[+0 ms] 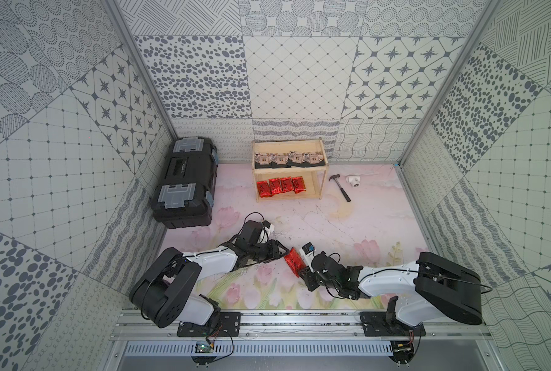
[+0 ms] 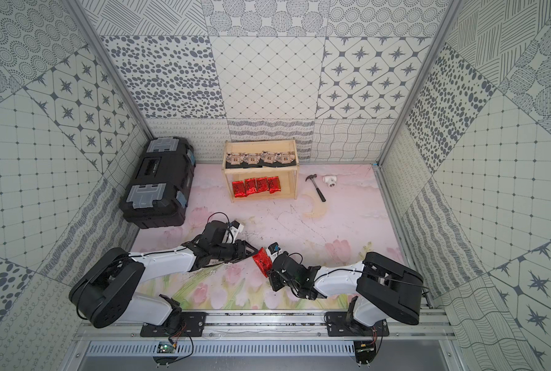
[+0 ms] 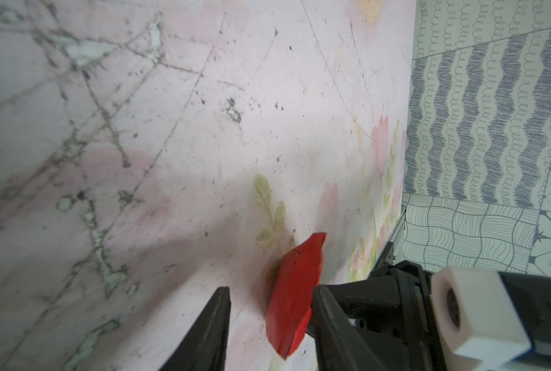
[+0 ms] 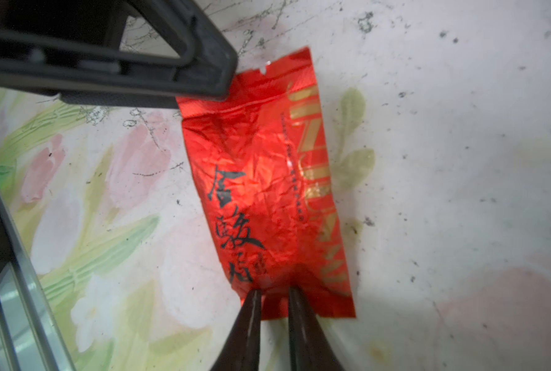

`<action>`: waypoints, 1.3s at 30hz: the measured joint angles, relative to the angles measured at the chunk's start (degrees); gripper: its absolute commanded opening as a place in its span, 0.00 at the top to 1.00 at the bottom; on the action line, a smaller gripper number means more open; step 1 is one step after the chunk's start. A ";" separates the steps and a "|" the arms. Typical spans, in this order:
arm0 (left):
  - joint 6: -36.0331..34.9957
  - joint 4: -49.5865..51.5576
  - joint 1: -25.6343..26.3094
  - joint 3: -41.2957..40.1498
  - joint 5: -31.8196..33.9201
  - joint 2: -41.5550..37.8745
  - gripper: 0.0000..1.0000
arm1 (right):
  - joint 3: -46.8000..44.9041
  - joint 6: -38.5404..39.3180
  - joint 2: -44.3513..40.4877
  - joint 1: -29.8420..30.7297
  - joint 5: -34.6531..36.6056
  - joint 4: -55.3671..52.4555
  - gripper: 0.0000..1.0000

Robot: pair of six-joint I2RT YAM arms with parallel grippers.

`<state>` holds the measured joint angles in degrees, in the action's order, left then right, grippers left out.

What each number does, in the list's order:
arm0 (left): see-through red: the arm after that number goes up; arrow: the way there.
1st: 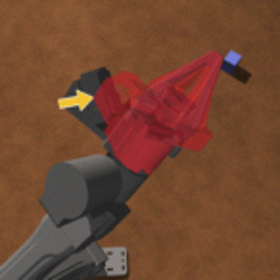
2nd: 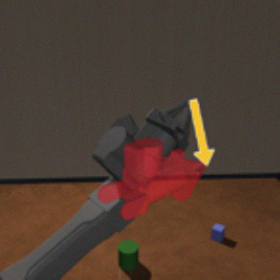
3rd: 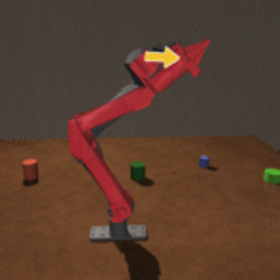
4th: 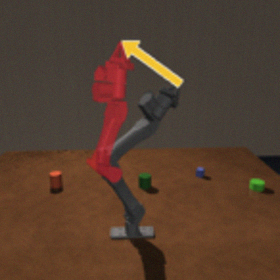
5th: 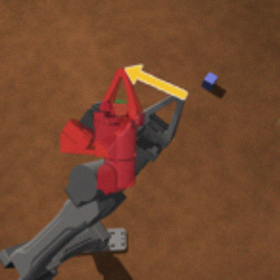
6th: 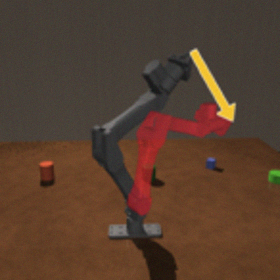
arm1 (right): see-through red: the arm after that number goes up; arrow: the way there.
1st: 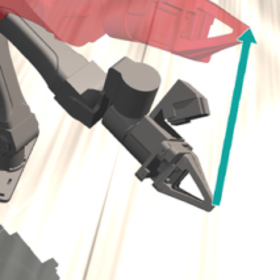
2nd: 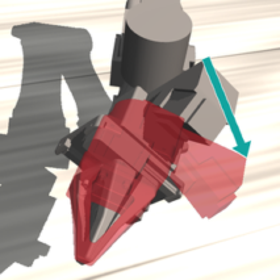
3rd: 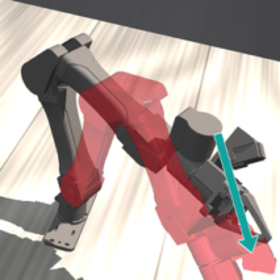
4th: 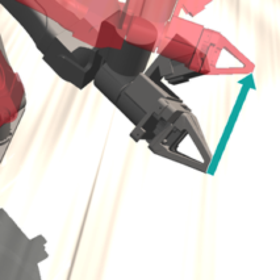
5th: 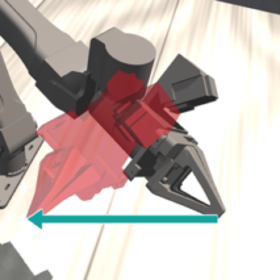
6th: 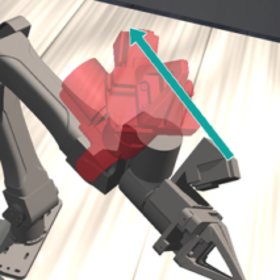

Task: Place the tea bags on the shelf by color
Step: Pick up the tea bag from the center of the board.

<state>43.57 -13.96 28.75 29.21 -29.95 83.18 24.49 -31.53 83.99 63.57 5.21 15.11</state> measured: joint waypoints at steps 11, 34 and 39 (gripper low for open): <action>-0.68 0.02 0.00 0.31 -0.11 -0.13 0.75 | -0.02 -0.04 1.16 0.00 0.22 2.03 0.81; -1.31 0.02 0.02 0.31 -0.07 -0.55 0.79 | 0.04 -0.22 2.32 -0.07 0.39 3.69 0.83; -1.33 0.00 0.00 0.48 -0.07 -0.24 0.85 | -0.37 -0.57 2.34 -0.28 0.37 4.48 0.83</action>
<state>42.24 -13.96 28.75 29.69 -30.02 82.94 24.12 -32.10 86.32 63.29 5.58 19.59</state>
